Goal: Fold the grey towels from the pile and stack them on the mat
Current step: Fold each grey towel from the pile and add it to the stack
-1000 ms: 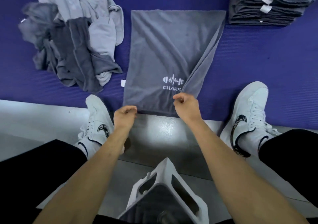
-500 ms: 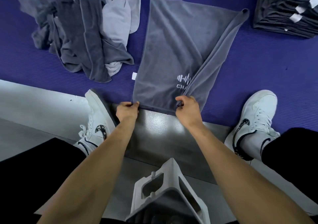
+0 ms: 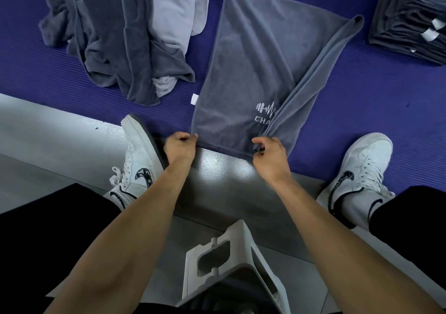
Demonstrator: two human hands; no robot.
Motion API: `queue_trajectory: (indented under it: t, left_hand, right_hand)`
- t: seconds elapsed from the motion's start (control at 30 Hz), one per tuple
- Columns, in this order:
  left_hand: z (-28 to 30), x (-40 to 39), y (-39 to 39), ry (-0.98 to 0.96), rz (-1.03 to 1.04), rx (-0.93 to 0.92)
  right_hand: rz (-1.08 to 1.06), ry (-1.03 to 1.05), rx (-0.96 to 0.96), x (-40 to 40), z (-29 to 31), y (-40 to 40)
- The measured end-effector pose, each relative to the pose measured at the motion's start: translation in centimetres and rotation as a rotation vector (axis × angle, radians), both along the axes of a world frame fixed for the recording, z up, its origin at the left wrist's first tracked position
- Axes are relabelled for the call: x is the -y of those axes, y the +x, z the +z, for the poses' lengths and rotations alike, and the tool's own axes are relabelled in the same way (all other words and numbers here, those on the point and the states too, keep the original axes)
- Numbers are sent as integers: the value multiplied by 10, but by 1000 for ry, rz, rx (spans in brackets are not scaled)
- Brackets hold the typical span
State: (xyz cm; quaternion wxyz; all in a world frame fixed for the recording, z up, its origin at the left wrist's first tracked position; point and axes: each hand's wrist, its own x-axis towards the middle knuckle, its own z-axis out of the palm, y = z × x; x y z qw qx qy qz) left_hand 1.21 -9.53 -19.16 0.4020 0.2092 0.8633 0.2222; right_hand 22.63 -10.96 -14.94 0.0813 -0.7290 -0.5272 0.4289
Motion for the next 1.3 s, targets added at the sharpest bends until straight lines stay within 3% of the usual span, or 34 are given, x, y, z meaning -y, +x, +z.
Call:
queue_trajectory:
  t: [0.27,0.57,0.77,0.93,1.17,1.3]
  left_hand:
    - [-7,6,-7,6,99,45]
    - [-8,2,-11,0,66,63]
    - [20,7,-10,52,-158,70]
    - [61,4,5,201,-233,198]
    - [108,-7,24,442,-662,88]
    - [132,-20,25,453,-844,41]
  right_hand:
    - [-21,17,-11,-2,-1,-1]
    - [78,115,14,3,0,10]
    - [287,252,147,5,23,34]
    - [389,261,153,2,43,59]
    - [308,447,147,-2,65,76]
    - [250,554,119,-8,80,83]
